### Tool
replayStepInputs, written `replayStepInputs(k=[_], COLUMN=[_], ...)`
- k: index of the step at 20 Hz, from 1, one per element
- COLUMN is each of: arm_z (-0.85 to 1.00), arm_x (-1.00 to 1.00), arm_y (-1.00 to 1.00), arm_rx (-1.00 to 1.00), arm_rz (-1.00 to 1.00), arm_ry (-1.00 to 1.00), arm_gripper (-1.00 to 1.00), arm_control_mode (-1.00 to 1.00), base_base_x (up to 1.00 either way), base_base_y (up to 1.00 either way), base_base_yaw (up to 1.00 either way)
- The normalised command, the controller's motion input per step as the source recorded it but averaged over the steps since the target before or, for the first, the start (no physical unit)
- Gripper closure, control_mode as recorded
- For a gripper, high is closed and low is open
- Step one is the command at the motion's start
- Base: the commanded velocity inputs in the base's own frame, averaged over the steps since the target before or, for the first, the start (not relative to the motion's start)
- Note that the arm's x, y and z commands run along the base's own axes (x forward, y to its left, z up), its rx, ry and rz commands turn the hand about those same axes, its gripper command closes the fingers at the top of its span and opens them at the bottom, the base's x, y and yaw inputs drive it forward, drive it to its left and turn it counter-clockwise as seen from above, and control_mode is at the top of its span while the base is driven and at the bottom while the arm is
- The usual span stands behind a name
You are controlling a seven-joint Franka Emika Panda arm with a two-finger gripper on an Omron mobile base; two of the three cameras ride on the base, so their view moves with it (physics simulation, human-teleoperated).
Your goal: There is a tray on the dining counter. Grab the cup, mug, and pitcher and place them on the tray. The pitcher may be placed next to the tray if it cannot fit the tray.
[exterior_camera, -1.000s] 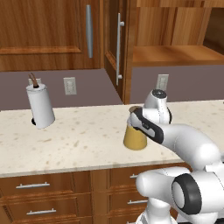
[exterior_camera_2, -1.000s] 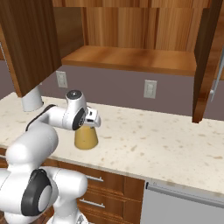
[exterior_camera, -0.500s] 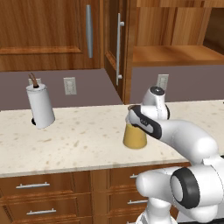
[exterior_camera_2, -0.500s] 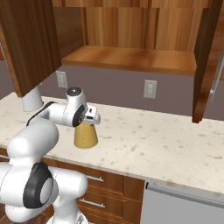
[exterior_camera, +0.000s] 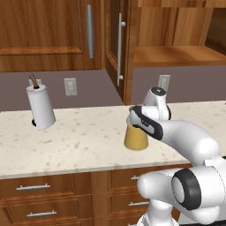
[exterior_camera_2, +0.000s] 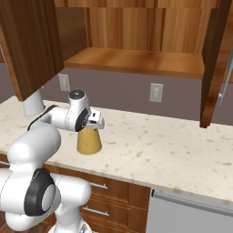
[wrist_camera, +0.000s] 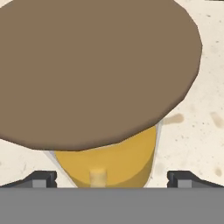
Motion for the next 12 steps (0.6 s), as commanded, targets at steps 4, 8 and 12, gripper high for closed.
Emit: replayStepInputs(k=[4, 8, 12], arm_z=[0.0, 0.0, 0.0], arm_x=[0.0, 0.0, 0.0], arm_y=[0.0, 0.0, 0.0], arm_rx=[0.0, 0.0, 0.0], arm_rz=[0.0, 0.0, 0.0], arm_ry=[0.0, 0.0, 0.0], arm_gripper=[1.0, 1.0, 1.0], arm_control_mode=[-1.0, -1.0, -1.0], base_base_x=[0.0, 0.0, 0.0], base_base_y=[0.0, 0.0, 0.0], base_base_yaw=[0.0, 0.0, 0.0])
